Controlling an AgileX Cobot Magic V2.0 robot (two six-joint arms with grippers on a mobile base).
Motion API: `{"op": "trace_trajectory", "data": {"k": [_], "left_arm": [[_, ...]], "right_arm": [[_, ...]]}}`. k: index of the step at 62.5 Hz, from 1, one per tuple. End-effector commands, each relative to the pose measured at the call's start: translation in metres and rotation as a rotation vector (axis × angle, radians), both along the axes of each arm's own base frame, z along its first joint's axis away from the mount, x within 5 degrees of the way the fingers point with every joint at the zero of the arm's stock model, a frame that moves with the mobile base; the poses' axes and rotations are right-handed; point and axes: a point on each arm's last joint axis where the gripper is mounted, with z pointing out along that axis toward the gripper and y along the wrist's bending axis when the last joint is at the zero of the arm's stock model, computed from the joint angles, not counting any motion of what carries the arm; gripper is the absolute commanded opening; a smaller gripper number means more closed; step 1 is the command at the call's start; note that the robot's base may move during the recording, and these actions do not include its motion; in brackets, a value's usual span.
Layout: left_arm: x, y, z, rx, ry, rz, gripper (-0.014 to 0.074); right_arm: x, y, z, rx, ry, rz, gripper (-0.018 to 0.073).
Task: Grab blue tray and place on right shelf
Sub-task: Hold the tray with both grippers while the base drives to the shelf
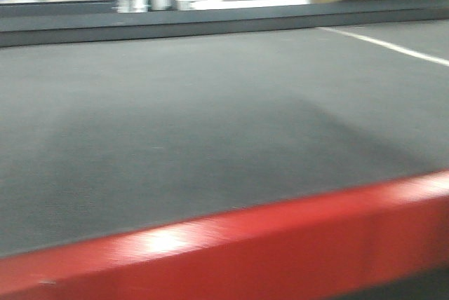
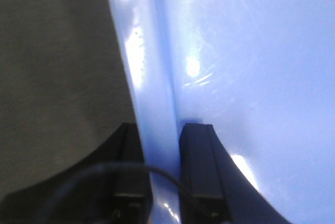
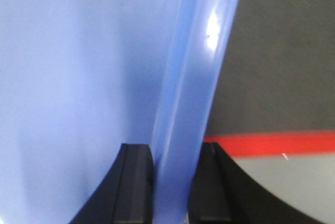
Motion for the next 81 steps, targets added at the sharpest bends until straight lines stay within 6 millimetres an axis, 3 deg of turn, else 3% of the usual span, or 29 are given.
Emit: {"op": "trace_trajectory", "data": {"k": [1, 81], "left_arm": [[-0.0165, -0.0026, 0.0066, 0.001, 0.069, -0.091, -0.0048], [-0.0172, -0.0037, 0.0067, -0.011, 0.076, -0.095, -0.0048]], "right_arm": [[-0.0131, -0.0033, 0.0157, 0.030, -0.025, 0.027, 0.0055], [-0.0131, -0.0033, 0.0157, 0.030, -0.025, 0.027, 0.0055]]}}
